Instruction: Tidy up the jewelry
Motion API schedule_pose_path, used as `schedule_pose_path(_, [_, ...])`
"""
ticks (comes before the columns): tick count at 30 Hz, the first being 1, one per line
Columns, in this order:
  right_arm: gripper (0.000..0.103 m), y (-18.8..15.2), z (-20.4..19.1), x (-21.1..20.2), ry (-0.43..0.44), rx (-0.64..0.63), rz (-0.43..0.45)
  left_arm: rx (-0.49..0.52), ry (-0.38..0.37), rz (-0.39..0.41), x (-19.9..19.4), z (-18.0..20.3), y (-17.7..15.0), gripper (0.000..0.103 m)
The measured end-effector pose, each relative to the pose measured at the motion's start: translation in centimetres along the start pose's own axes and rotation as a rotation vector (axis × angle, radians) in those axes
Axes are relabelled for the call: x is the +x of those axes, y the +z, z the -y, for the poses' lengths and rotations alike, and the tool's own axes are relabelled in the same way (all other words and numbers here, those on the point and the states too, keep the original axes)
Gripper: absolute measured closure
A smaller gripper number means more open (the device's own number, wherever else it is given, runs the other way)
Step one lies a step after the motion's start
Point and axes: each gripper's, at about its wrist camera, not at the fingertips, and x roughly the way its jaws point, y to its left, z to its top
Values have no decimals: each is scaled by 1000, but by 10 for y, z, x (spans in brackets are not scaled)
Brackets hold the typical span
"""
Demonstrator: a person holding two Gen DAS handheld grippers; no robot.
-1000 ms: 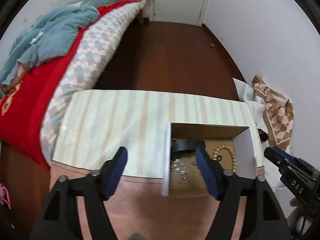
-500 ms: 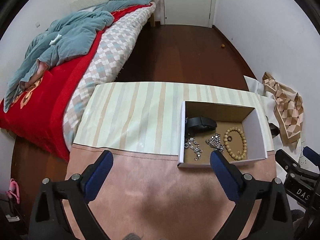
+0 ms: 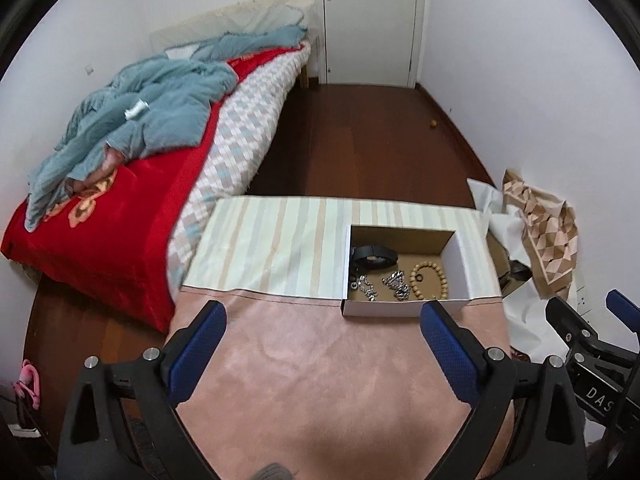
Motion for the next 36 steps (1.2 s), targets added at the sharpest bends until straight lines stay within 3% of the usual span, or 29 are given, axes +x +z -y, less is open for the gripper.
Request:
schedule_pose_path(12, [1, 0, 7, -125, -2, 6, 168, 16, -30, 104, -88, -4, -2, 4])
schedule_pose_path(21, [1, -2, 7, -177, -10, -4, 227, 4, -40, 128, -119, -7, -7, 4])
schedule_pose_path(27, [1, -5, 9, -191, -7, 0, 226, 2, -38, 127, -123, -8, -10, 4])
schedule_pose_path(36, [0, 10, 5, -163, -21, -15, 168, 19, -3, 100, -101, 4, 7, 0])
